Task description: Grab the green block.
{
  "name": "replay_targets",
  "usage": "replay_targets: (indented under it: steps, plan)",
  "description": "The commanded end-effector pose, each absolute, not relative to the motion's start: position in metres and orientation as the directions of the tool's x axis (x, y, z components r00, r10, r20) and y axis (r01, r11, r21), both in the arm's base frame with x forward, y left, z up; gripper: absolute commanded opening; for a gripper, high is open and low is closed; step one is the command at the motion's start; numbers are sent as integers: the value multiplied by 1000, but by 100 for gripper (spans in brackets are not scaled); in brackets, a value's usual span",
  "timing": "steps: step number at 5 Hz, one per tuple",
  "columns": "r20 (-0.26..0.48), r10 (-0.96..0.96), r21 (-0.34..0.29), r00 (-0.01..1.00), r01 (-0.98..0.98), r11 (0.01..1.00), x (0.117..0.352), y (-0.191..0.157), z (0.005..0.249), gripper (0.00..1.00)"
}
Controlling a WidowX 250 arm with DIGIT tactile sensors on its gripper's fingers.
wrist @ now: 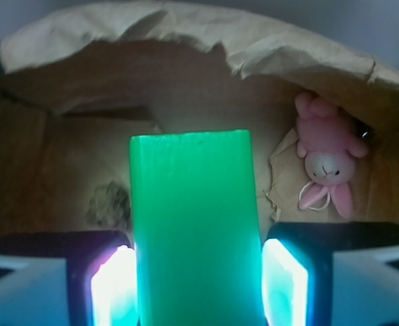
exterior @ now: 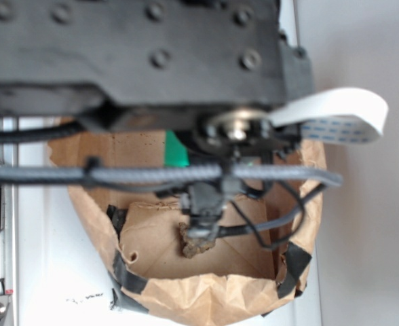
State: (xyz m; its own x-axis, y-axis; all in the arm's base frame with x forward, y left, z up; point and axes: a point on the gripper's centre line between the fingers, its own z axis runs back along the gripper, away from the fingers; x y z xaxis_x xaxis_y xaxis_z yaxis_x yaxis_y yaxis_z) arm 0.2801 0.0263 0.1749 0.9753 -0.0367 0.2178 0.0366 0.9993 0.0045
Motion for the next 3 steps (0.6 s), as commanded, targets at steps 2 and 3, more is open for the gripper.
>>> replay_targets:
  steps: [2, 3]
  plan:
    - [305, -2, -7, 952, 4, 1000, 272, 30, 202, 0]
    - [319, 10, -9, 948, -7, 1000, 273, 29, 200, 0]
